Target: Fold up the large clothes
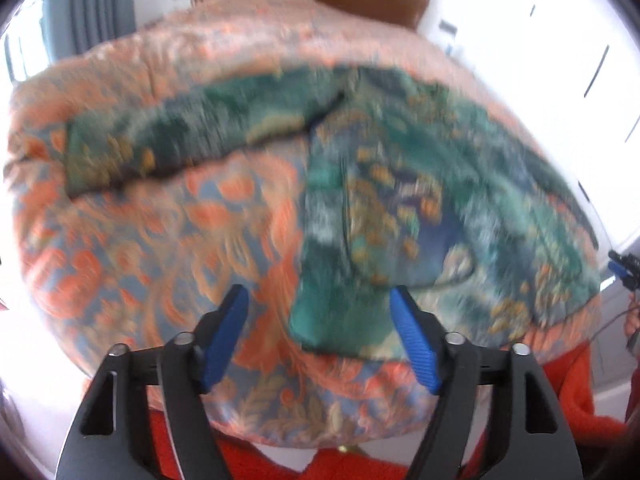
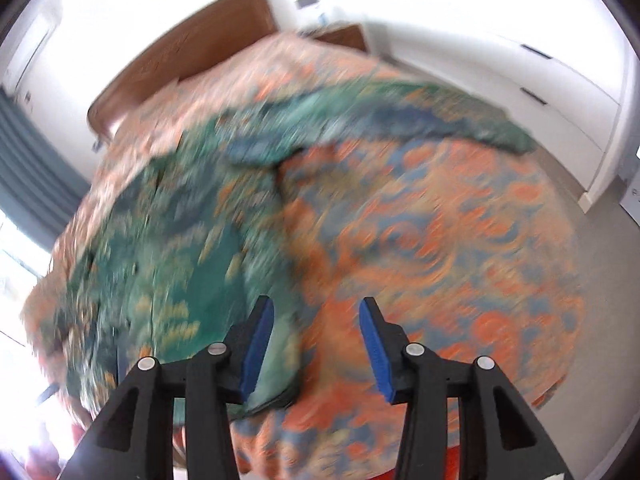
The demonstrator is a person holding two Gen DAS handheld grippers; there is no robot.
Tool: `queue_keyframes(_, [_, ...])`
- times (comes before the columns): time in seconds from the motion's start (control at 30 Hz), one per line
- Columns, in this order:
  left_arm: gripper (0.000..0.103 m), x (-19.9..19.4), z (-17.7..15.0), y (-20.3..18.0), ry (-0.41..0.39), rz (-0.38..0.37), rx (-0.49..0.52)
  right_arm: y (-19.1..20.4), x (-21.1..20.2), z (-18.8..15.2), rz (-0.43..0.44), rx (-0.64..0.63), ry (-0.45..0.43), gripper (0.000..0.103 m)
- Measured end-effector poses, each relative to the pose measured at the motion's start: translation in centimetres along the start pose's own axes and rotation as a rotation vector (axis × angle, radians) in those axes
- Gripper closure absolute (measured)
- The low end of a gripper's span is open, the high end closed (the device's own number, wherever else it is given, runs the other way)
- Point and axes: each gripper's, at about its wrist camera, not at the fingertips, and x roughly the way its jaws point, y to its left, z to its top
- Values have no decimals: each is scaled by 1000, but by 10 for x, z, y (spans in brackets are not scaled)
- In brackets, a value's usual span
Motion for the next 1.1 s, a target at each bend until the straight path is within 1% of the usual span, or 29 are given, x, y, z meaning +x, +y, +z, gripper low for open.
queue_keyframes(0.1, [14, -22, 13, -10, -94, 13, -14, -30, -14, 30, -2, 64, -91, 57])
queue_keyframes(0.13, [13, -23, 17, -13, -110, 13, -17, -37, -17, 37, 4, 84, -114, 57])
queue_keyframes(0.2, [11, -29, 24, -24, -147, 15, -16, -56, -17, 56, 44, 149, -156, 53])
queue_keyframes(0.23, [11, -30, 26, -28, -156, 15, -13, -68, -14, 66, 79, 204, -180, 51])
queue_keyframes(0.27, [11, -29, 28, -31, -160, 15, -11, -76, -10, 73, 107, 249, -193, 45])
queue_keyframes(0.3, [11, -28, 28, -37, -159, 16, -5, -90, 2, 82, 150, 316, -193, 44])
queue_keyframes(0.37, [11, -23, 28, -45, -143, 20, 11, -107, 24, 89, 189, 422, -194, 44])
queue_keyframes(0.4, [11, -21, 27, -48, -135, 22, 21, -119, 41, 92, 211, 497, -188, 44])
queue_keyframes(0.43, [11, -22, 25, -51, -129, 26, 28, -128, 54, 93, 219, 543, -177, 44])
queue_keyframes(0.47, [11, -22, 23, -52, -123, 35, 34, -136, 67, 94, 218, 589, -166, 44])
queue_keyframes(0.53, [11, -22, 20, -53, -117, 52, 38, -153, 91, 95, 176, 673, -167, 44])
queue_keyframes(0.6, [11, -24, 17, -51, -114, 67, 33, -165, 103, 96, 161, 729, -214, 44])
queue_keyframes(0.73, [11, -22, 12, -46, -103, 88, 10, -178, 109, 101, 129, 823, -323, 44])
queue_keyframes(0.77, [11, -20, 11, -45, -96, 89, 2, -181, 111, 102, 123, 835, -331, 47])
queue_keyframes(0.8, [11, -18, 10, -44, -88, 89, -5, -181, 113, 106, 109, 834, -328, 62])
queue_keyframes(0.87, [11, -16, 9, -45, -81, 89, -9, -172, 112, 116, 32, 764, -311, 77])
queue_keyframes(0.9, [11, -16, 9, -45, -82, 90, -6, -159, 104, 123, -18, 692, -327, 83])
queue_keyframes(0.97, [11, -14, 9, -47, -81, 95, 4, -131, 84, 137, -67, 539, -367, 88])
queue_keyframes(1.0, [11, -12, 9, -48, -79, 93, 7, -101, 68, 146, -89, 405, -393, 89])
queue_keyframes(1.07, [11, -7, 10, -50, -70, 79, 6, -57, 45, 156, -93, 224, -426, 90])
queue_keyframes(1.1, [11, -5, 10, -51, -68, 71, 3, -23, 32, 156, -83, 112, -446, 90])
